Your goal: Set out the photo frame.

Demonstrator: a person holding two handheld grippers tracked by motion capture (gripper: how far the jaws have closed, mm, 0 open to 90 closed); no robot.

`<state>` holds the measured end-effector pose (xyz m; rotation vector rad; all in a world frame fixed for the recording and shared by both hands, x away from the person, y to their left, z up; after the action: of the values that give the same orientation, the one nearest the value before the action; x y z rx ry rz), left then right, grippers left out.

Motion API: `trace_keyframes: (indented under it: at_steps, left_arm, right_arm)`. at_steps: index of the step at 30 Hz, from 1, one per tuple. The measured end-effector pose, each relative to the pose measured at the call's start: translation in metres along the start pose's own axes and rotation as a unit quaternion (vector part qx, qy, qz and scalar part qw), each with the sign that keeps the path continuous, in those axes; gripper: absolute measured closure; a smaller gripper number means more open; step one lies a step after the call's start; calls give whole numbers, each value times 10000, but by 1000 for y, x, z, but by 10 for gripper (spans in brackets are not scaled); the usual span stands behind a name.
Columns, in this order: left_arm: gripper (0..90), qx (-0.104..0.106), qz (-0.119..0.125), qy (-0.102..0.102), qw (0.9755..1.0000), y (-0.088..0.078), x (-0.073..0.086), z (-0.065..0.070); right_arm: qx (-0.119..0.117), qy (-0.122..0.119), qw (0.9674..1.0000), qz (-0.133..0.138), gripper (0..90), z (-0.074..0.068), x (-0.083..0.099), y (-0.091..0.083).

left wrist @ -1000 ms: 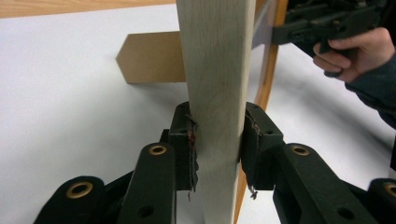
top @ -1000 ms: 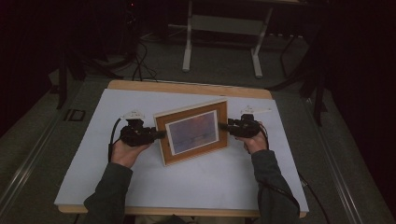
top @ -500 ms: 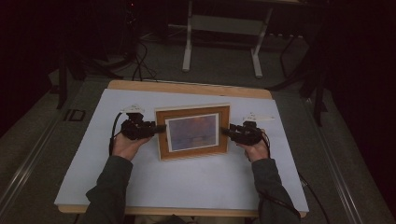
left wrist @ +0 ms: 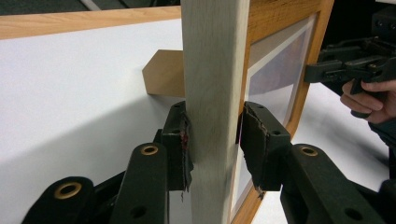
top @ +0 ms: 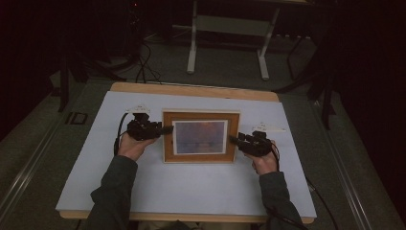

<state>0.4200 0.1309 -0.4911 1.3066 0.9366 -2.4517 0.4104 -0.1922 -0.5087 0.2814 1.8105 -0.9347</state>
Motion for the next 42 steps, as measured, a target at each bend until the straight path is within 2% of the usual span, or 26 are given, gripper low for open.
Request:
trace_keyframes:
  at_steps: [6, 15, 22, 28, 34, 38, 42]
  left_arm:
    - [644, 80, 25, -8, 10000, 3, -1, -1]
    - [639, -19, -3, 7, 10000, 1, -1, 1]
    - [629, -16, -20, -19, 10000, 1, -1, 2]
    - [529, -93, -112, -82, 9999, 3, 2, 1]
    - [507, -128, -3, -136, 9998, -4, 3, 2]
    - [496, -179, 149, -141, 9996, -14, 4, 4]
    - [496, -266, 198, -177, 9993, -25, 9, 4]
  right_arm:
    - [39, 48, 10000, -5, 625, -4, 4, -5]
    - [27, -2, 10000, -13, 625, -3, 3, -5]
    - [-30, -15, 10000, 10, 623, -2, 3, -5]
    - [-71, -41, 10000, 33, 555, -4, 2, -6]
    - [4, 4, 10000, 67, 520, 2, 4, -14]
    - [2, -12, 10000, 35, 514, 3, 6, -17]
    - [-36, -14, 10000, 8, 513, 3, 7, -16]
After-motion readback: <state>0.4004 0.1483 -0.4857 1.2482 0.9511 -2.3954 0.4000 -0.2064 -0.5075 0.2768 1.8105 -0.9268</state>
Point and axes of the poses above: each handheld gripper's, and its own axes: y roughly forward along the jaws, x roughly out of its underside, z roughly to its right, the point moved 6 cm from there along y, roughly forward along the jaws, and after that the axes turned 4 degrees about -y, right-handed, at the moved point
